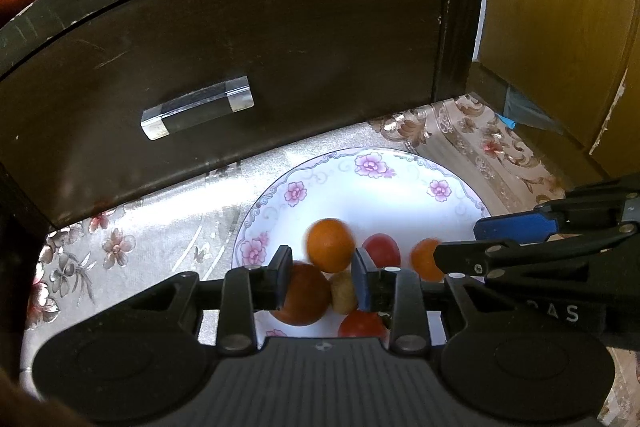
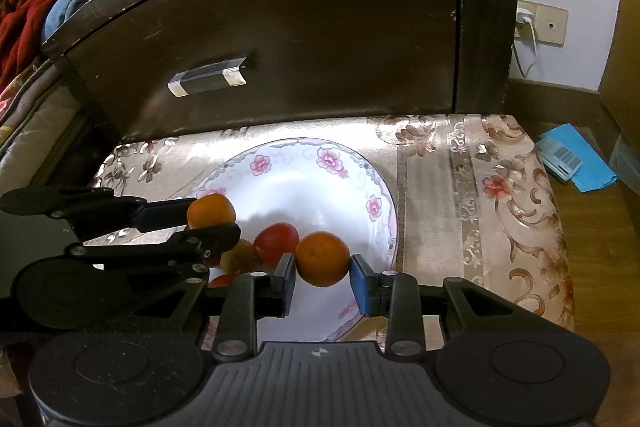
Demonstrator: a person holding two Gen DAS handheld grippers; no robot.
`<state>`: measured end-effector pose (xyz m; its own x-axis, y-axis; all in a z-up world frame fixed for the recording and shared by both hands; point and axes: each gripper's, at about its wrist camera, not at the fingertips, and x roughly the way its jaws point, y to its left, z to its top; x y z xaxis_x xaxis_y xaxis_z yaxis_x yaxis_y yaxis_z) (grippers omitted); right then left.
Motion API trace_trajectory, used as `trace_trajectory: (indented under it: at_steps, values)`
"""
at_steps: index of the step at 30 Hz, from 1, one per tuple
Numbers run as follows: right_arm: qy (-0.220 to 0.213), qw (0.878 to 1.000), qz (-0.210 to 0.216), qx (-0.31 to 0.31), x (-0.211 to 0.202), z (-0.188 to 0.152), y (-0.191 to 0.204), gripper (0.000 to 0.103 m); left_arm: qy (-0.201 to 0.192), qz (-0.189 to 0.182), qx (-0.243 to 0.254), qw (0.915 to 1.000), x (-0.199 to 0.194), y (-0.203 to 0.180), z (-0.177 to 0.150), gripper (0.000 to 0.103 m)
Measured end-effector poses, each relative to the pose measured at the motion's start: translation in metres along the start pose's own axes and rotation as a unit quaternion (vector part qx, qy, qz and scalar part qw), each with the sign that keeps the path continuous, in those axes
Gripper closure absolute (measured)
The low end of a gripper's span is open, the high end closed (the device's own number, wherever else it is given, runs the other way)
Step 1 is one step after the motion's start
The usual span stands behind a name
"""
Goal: Organize fruits
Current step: 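Carry both oranges over the white bowl and open both tools to drop them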
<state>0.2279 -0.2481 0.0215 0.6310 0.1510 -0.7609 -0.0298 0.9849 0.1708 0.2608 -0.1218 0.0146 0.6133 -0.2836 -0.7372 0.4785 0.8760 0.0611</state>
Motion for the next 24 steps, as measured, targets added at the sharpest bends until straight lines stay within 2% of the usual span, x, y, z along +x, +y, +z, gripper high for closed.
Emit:
trace_trajectory:
  at_steps: [24]
  values:
    - [-0.012,1.000,-0.001,-0.010,-0.012,-0.002,0.006,0.069,-0.018,0.011,-0.001,0.9998,-0.021,0.002,0.001,0.060]
